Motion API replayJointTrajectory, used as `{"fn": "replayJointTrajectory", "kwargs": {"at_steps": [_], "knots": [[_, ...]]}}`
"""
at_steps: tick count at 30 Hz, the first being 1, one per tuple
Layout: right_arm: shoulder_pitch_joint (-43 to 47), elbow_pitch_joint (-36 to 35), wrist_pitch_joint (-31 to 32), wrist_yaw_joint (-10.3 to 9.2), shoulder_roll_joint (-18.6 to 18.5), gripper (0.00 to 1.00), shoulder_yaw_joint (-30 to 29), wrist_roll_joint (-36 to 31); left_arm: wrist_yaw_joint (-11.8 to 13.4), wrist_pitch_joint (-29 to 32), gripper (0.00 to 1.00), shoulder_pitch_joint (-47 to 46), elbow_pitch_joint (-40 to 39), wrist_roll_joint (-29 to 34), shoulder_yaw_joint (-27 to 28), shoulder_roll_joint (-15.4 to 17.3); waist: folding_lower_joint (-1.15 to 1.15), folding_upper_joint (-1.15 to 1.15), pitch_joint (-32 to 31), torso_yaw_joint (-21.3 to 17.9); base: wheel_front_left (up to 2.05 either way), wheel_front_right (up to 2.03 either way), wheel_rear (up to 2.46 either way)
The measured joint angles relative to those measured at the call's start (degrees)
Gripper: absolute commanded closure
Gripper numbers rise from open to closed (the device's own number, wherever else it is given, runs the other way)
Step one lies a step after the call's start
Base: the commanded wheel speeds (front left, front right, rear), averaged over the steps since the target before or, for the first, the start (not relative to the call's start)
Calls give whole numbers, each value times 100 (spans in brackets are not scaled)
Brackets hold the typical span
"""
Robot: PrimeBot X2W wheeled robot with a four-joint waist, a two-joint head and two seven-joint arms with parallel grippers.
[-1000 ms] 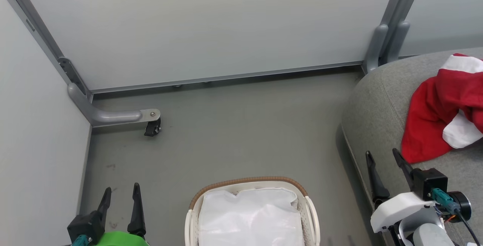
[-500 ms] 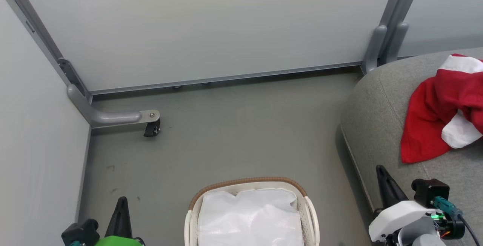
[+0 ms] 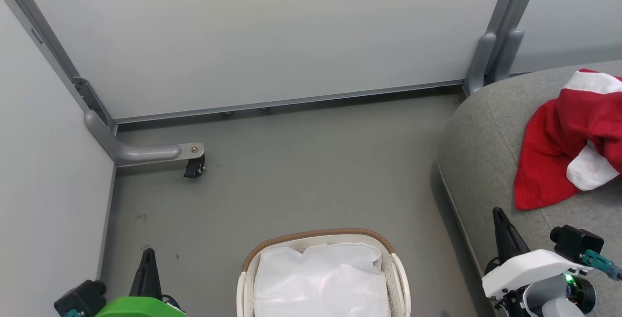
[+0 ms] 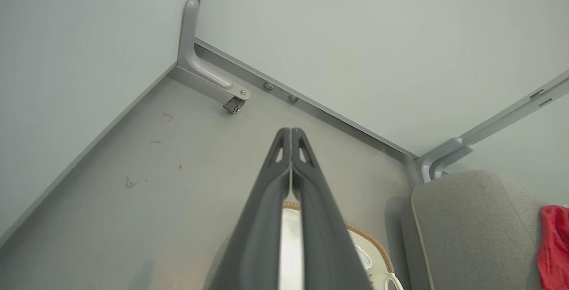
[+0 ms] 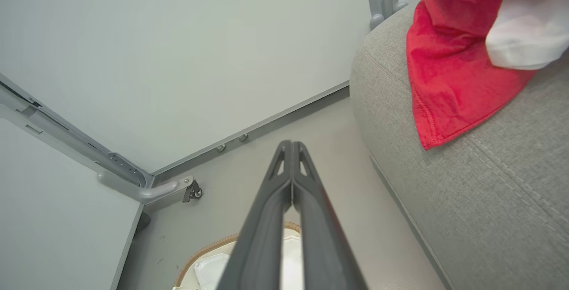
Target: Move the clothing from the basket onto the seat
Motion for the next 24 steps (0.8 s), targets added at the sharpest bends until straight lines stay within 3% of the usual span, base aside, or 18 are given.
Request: {"fn": "replayJointTrajectory", "kwargs": {"at_steps": [24], "knots": [[-1, -254, 497, 0, -12, 100, -110, 2052, 0, 506, 100, -180, -263, -1813, 170, 0, 0, 0, -23, -45, 0, 0, 0]]}}
